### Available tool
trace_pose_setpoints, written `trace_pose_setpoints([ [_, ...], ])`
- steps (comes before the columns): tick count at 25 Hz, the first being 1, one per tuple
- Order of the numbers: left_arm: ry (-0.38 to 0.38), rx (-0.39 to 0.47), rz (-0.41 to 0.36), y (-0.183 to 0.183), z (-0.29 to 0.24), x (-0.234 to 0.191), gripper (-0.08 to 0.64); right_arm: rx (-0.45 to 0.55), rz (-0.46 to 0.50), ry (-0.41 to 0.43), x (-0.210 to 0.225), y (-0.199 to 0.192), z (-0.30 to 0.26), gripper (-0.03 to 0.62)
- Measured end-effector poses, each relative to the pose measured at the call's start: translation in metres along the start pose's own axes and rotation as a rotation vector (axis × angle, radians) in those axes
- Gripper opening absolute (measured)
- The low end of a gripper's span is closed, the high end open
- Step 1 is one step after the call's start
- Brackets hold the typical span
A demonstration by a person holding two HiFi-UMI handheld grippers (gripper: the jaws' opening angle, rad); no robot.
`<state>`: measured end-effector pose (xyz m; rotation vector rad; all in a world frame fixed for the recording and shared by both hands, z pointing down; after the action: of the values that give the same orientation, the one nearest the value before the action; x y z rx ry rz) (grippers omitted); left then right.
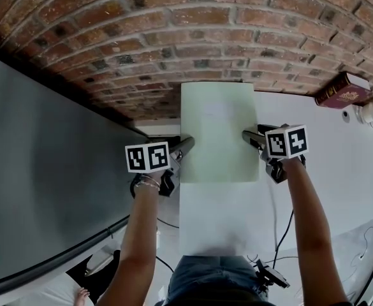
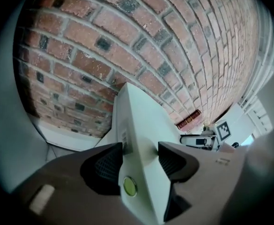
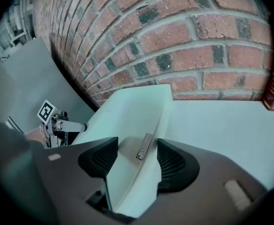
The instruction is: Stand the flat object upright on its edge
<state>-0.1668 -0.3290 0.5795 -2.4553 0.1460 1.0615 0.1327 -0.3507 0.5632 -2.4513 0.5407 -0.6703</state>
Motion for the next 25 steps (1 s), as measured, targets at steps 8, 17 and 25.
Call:
trace_pose_setpoints([
  [8,-0.003,-0.002,-0.004,0.000,-0.001,0.001,0.242,-0.028,-0.097,-0.020,-0.002,-0.002,-0.001,0.259],
  [17,0.033,0.003,-0.035,-0.003,0.003,0.011,0.230,-0.021,-0.076,-0.075,-0.012,-0.008,0.011,0.235],
  [25,0.025,0.042,-0.018,-0.013,0.016,0.021,0.224,0.012,-0.088,-0.082,-0.023,-0.018,0.030,0.233],
])
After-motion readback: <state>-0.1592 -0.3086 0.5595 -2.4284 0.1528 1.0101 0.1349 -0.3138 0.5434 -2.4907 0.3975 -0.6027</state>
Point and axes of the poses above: the fingertips, and each gripper's own axes: z backward along the fingers, x to its right, y out of its top, the point moved 8 cm from there along z, backward along the fingers, and after that the axes turned 9 degrees about z, right-handed, at the moved point
